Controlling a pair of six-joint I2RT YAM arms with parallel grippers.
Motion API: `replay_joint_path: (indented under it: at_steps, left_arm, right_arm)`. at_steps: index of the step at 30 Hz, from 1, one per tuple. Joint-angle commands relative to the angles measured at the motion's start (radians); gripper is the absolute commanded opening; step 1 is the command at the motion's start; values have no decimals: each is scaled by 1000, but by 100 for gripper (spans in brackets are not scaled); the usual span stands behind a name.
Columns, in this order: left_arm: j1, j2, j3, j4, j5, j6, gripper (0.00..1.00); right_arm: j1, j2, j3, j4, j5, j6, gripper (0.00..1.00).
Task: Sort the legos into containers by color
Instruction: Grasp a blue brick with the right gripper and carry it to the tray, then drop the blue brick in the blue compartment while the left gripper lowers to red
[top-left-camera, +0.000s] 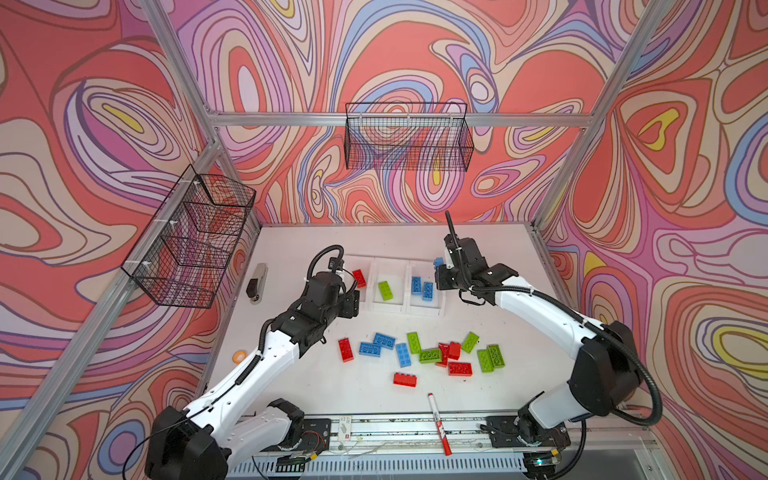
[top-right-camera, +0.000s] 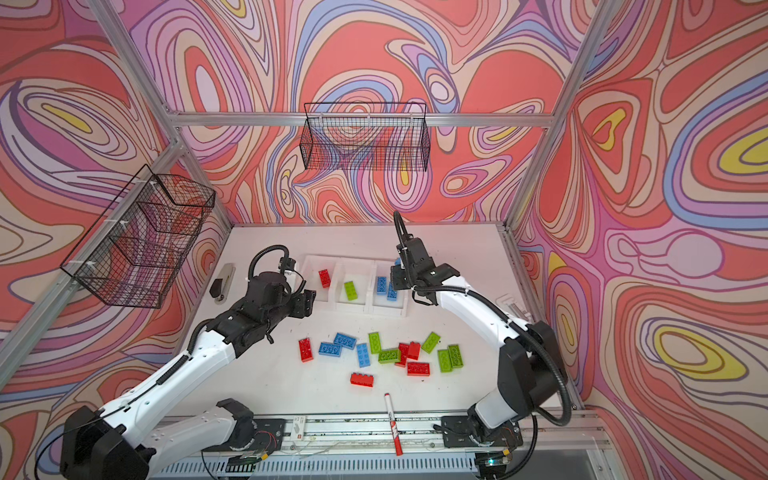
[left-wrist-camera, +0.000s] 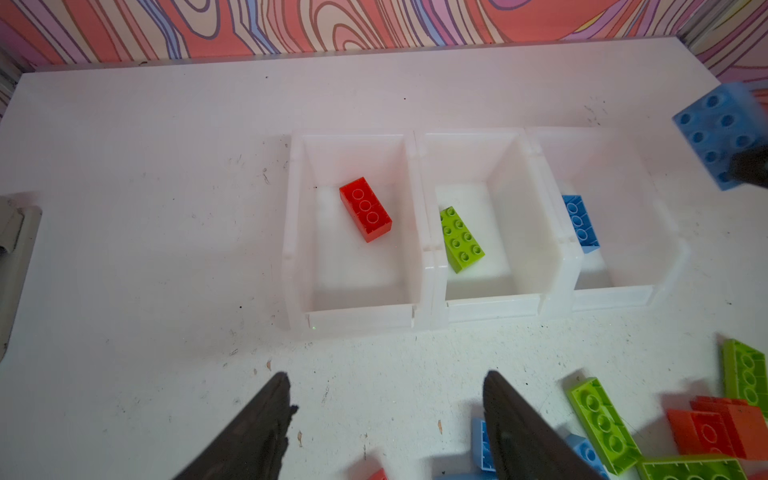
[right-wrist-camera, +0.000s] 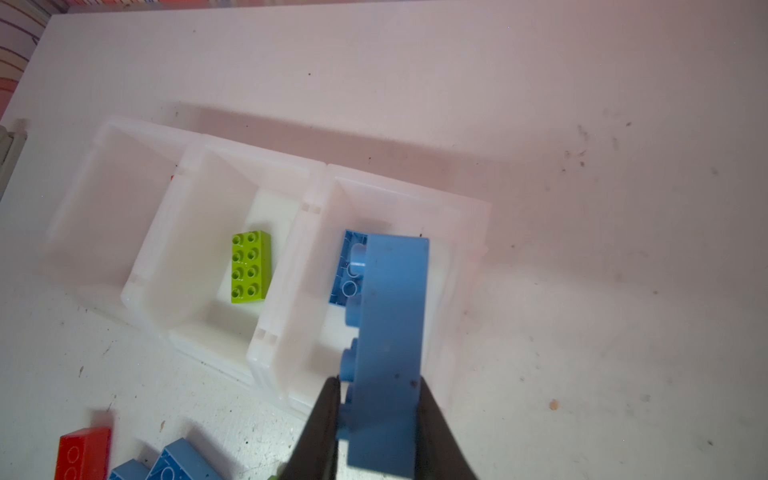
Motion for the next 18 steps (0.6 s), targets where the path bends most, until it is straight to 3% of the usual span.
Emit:
replay_joint_path:
  at_steps: [1,5,9,12,18]
  left_arm:
    - [4,-71,-78,-48,-18,-105,76]
    - [6,-113,-124,-84,-38,-170,76]
    - [8,-114,-154,-108,-61,-219,76]
    - [9,-106,-171,-109,-65,-254,77]
    - [12,-79,-185,-123,-73,-293,79]
  right_arm:
    - [16,70,32,46,-63,-2,10]
    - [23,128,61,66,-83,4,15]
    - [23,137,72,76,-102,13,38]
    - [23,135,68,70,-92,10,48]
    - [22,68,37,83,-20,0,52]
